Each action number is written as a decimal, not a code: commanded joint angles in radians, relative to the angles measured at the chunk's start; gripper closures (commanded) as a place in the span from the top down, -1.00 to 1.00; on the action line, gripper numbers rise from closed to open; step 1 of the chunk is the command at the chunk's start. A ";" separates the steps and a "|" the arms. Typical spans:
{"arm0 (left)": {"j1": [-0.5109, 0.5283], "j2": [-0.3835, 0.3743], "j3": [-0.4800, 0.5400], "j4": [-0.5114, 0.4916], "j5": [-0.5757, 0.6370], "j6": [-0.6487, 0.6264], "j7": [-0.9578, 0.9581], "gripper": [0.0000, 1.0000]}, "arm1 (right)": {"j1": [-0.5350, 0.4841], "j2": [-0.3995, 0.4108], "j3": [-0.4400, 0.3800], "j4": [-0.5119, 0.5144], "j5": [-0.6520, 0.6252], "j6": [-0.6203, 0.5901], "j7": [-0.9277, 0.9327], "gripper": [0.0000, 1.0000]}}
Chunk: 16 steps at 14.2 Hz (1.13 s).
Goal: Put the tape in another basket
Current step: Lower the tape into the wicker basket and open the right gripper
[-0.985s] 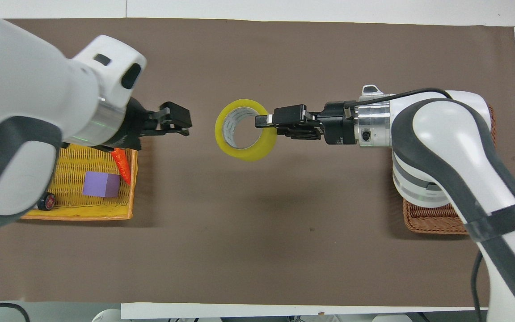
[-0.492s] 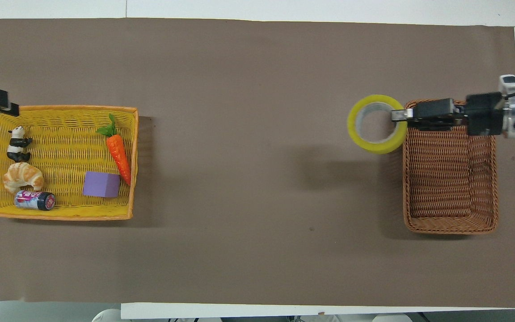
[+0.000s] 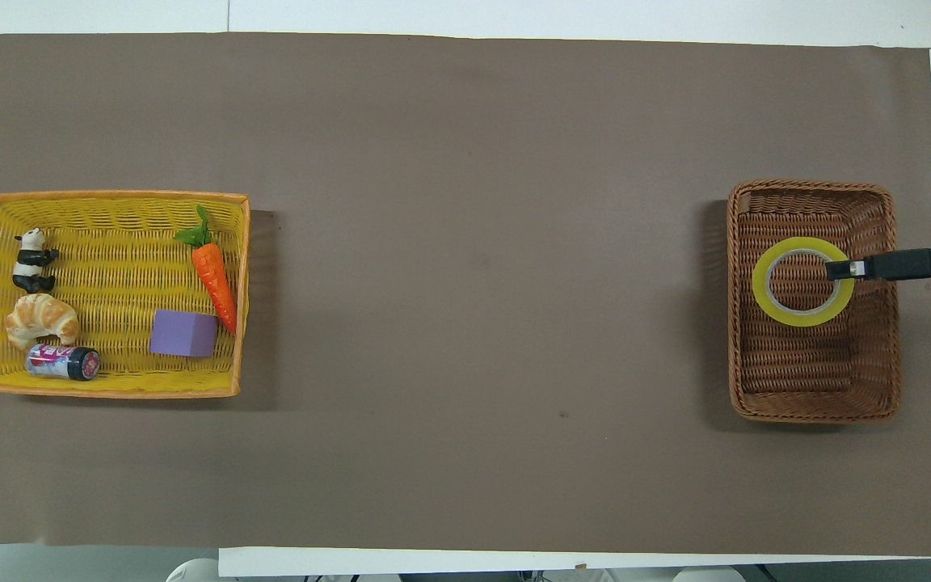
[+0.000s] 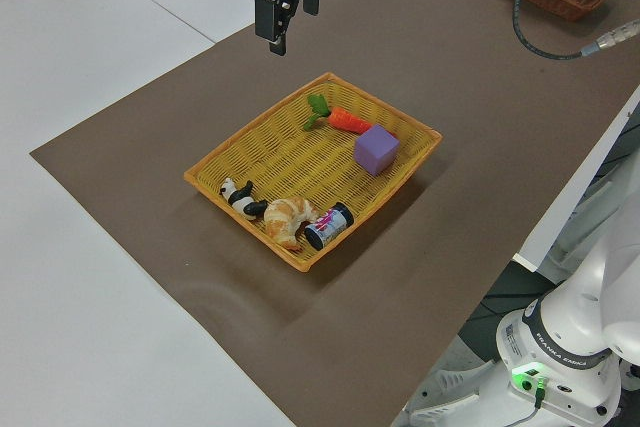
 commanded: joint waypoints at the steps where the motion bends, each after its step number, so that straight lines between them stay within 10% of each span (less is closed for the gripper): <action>1: -0.027 -0.008 -0.002 -0.012 0.023 0.016 -0.005 1.00 | -0.011 0.010 0.015 0.029 -0.060 -0.009 -0.027 -1.00; 13: -0.119 0.054 -0.006 0.169 0.097 -0.206 0.012 1.00 | -0.035 0.006 0.015 -0.074 -0.114 0.112 -0.133 -1.00; 16: -0.128 0.081 -0.006 0.204 0.101 -0.231 0.012 1.00 | -0.035 0.004 0.015 -0.082 -0.133 0.144 -0.137 -0.54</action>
